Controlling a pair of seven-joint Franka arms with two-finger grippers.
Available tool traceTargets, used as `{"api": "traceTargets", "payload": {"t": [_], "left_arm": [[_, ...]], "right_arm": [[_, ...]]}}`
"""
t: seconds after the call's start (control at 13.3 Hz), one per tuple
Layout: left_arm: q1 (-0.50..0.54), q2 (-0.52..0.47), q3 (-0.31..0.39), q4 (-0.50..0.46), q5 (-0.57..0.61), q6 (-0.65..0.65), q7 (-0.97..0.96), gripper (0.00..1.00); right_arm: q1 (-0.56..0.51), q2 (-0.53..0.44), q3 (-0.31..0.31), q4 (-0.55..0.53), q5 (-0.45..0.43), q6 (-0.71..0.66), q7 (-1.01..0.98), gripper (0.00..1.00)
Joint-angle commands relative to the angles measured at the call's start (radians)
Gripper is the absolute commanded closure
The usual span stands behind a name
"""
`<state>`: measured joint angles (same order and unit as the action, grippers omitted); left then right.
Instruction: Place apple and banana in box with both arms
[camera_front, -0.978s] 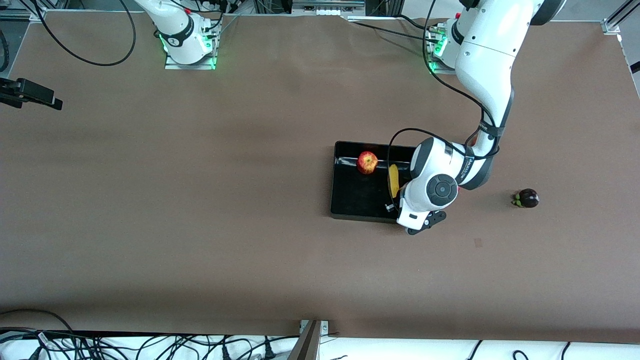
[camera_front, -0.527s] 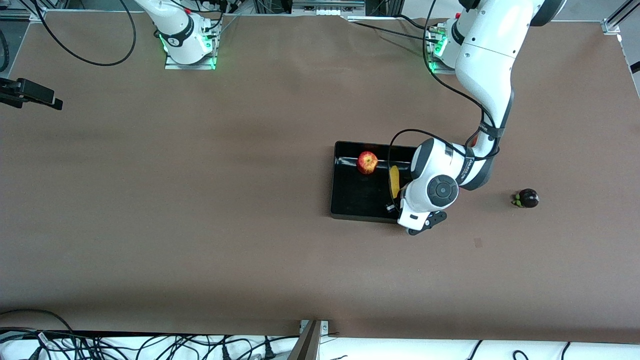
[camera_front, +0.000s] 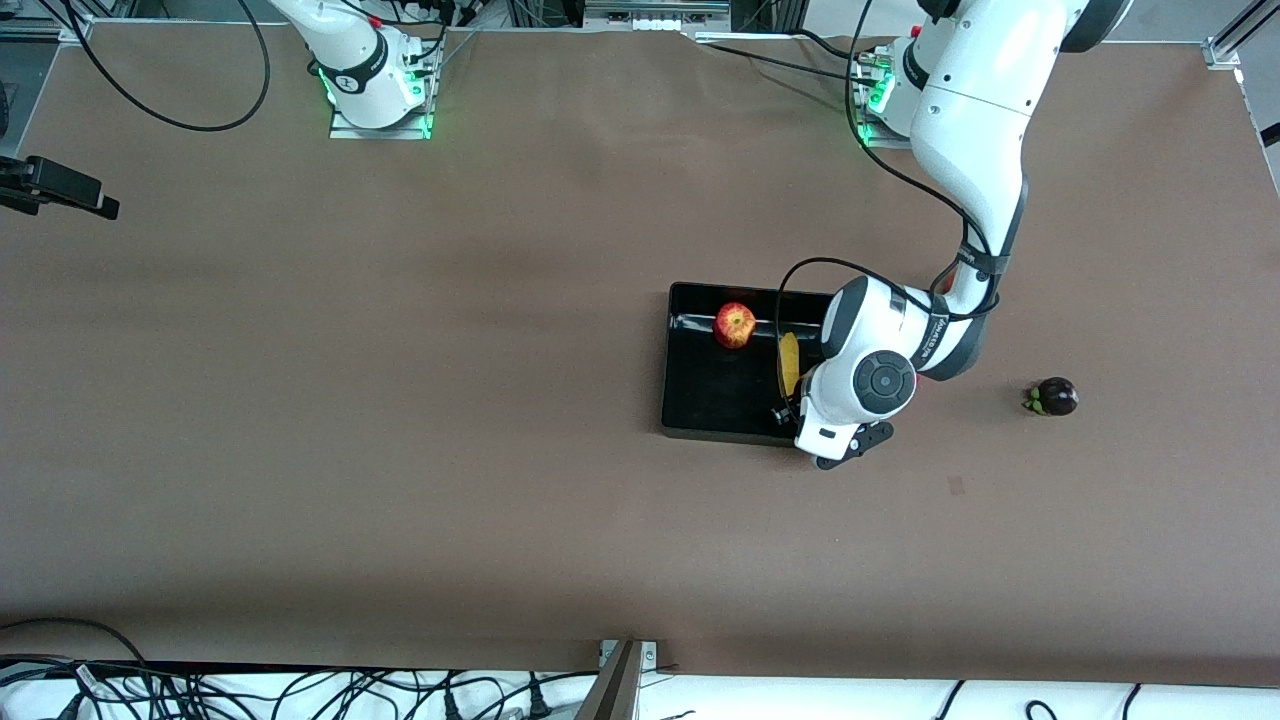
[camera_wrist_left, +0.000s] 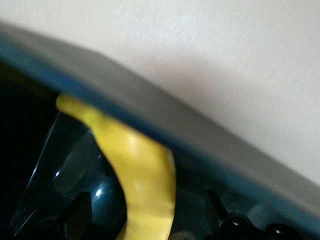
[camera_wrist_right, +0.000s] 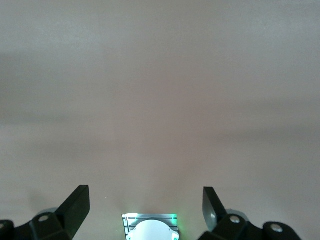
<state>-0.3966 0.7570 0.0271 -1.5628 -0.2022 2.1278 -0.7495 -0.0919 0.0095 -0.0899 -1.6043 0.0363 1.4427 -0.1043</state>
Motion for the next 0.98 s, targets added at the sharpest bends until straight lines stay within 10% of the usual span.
{"api": "traceTargets", "payload": {"t": [0.0,0.9], "left_arm": [[-0.013,-0.102,0.005,-0.003,0.009,-0.157,-0.031,0.00],[0.188,-0.501,0.047,0.131,0.125,-0.659,0.385,0.00]], "right_arm": [[-0.005,0.007,-0.001,0.020,0.017,-0.008,-0.008,0.00],[-0.005,0.012,0.002,0.024,0.016,0.015,-0.008,0.00]]}}
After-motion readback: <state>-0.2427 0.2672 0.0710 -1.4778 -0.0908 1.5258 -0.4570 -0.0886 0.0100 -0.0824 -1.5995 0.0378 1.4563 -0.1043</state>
